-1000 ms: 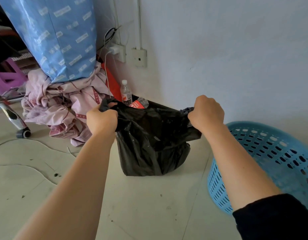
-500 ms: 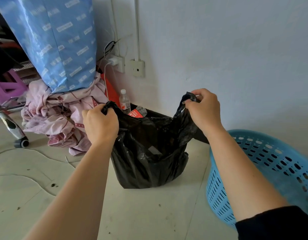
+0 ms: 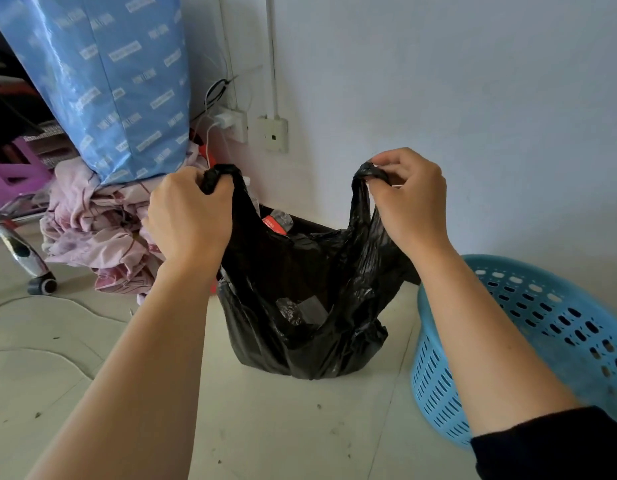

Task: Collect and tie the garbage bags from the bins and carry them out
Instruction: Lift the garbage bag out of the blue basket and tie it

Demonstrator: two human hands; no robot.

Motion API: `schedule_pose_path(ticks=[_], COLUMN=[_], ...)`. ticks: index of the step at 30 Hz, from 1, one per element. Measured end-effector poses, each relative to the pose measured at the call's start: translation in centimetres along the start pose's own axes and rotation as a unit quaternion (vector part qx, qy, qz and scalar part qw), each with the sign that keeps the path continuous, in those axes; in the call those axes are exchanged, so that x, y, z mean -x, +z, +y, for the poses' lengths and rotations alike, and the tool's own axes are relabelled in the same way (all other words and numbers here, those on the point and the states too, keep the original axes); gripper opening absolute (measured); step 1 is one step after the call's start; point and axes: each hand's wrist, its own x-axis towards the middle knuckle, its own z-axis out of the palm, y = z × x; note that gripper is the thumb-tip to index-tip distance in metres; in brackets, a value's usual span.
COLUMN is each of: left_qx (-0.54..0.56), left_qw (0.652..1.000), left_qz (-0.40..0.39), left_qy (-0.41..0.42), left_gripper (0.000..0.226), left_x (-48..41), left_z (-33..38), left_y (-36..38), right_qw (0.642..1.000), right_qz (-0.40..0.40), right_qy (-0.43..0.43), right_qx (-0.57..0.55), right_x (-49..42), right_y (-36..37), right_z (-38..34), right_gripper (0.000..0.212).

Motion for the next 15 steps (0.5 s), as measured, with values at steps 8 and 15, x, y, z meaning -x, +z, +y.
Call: schedule_pose_path(ticks=[8,15], left_qx=[0.413,0.469], left_qw=[0.879,0.844], left_qz=[-0.141,-0.223], left_qy=[-0.192,-0.134], left_gripper=[0.018,0.017], left_x=[-0.1,0.8], left_z=[1.0,1.5], left_y=[0.2,0.7], right_qw=[0.991,0.998], right_qz=[0.039,-0.018], right_qy=[-0.087,0.057], right_qx=[0.099,-0.002], right_x=[-0.5,-0.7], right_y=[0.1,-0.2], right_z=[1.2,0.0], right_gripper=[0.021,0.004])
